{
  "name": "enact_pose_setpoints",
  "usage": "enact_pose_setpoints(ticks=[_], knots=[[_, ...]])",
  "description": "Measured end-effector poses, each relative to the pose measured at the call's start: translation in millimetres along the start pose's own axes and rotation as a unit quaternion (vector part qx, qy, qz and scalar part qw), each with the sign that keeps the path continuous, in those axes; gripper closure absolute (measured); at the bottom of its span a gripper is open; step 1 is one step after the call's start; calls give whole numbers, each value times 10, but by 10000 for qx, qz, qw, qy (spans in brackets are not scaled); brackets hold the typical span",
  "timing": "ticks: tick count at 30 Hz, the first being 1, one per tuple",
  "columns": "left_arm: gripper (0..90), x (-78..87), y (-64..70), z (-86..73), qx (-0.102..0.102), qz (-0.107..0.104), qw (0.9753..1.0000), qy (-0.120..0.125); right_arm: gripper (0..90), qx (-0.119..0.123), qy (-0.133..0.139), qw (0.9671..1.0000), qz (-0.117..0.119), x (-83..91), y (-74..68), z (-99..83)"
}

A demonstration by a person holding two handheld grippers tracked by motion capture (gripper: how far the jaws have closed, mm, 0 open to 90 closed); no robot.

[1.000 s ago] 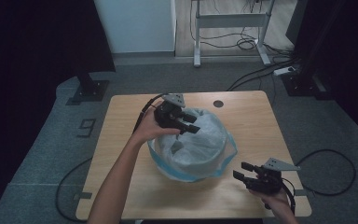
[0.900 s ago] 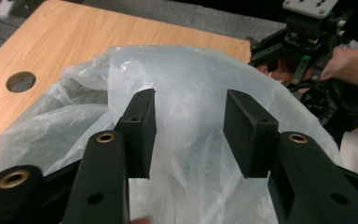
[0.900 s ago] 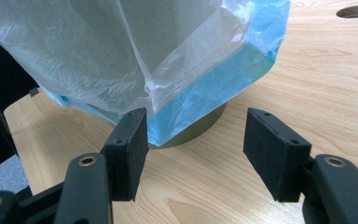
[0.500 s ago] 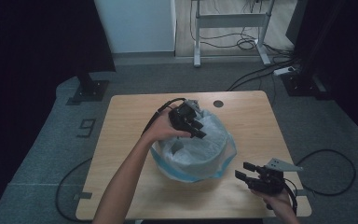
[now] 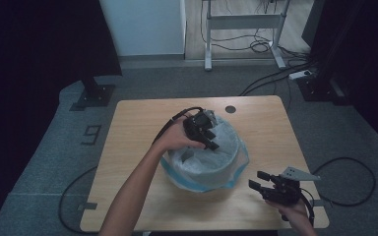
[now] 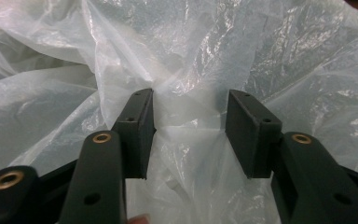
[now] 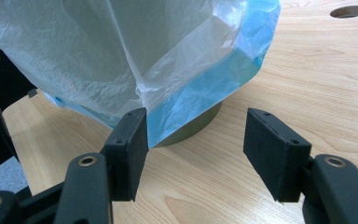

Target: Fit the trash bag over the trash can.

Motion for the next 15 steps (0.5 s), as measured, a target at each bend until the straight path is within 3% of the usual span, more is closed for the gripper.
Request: enact_pose_setpoints(ticks=[7,9,15], knots=[[510,198,-58,21,181,-109,9982,563,393,-26,41,10000,-24,28,13,5],[510,219,-70,16,208,-91,9981,581,393,-28,38,10000,-23,26,13,3],[493,229,-2,-54,38,-200,9986,487,393,-27,26,10000,-22,23,16,-5]])
Point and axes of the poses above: each handheld gripper's, and its own axes: x roughly backward along the jaws, z roughly out of its top, y roughly to its right, the point moved 2 cm from there along -x, roughly forward along the jaws, and after that the axes turned 10 degrees about z, right-handed, at the moved point
